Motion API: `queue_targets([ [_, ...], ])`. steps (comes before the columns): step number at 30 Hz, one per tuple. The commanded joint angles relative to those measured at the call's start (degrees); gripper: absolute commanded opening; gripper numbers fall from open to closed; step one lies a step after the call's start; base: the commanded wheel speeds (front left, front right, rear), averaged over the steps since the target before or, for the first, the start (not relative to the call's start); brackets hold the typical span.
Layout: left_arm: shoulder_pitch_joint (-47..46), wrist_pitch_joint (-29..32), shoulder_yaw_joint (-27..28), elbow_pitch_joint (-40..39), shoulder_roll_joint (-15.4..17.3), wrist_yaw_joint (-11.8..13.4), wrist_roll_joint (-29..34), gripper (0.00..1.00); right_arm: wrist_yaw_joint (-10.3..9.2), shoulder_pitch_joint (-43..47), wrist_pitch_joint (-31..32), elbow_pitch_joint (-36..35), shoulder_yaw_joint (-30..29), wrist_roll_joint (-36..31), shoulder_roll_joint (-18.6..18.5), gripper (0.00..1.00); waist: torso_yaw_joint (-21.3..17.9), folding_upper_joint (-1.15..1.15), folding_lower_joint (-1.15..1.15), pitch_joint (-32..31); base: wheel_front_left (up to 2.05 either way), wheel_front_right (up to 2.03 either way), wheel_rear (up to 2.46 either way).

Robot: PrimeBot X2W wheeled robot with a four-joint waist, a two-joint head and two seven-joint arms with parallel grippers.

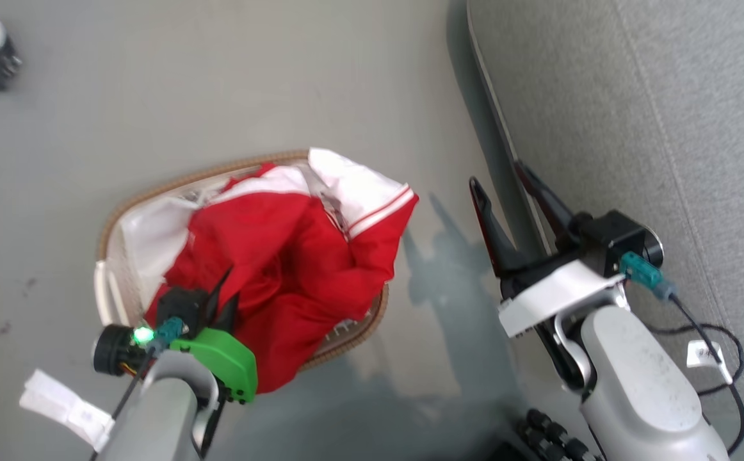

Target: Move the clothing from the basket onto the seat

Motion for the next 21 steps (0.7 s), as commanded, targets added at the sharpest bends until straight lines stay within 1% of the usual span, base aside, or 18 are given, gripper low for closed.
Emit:
queue_targets([
  [1,1.9,-0.1,1.2,-1.4,-0.7,0.0,0.8,0.00,-0.04,1.6,-0.1,0.6,-0.3,-0.6,-0.2,1.00,3.6,0.00,0.00,-8.0,0.00,0.00,0.00],
  [7,8.5,0.0,6.6,-7.9,-3.6,-0.2,2.0,0.00,-0.04,5.4,-0.1,2.4,-1.1,-1.9,-0.3,1.00,6.0,0.00,0.00,-15.4,0.00,0.00,0.00],
  [10,10.8,-0.1,7.6,-10.9,-4.4,-0.2,2.4,0.00,-0.04,7.2,-0.1,2.6,-1.7,-2.1,-0.3,1.00,6.8,0.00,0.00,-18.6,0.00,0.00,0.00],
  [13,12.8,-0.1,8.6,-14.4,-5.1,-0.2,1.4,0.00,-0.04,9.2,-0.1,3.2,-2.3,-2.4,-0.2,1.00,7.6,0.00,0.00,-21.5,0.00,0.00,0.00],
  [21,14.8,-0.1,9.9,-22.9,-6.1,-0.3,0.2,0.00,-0.04,13.3,-0.1,5.0,-2.3,-3.3,-0.2,1.00,8.6,0.00,0.00,-28.1,0.00,0.00,0.00],
])
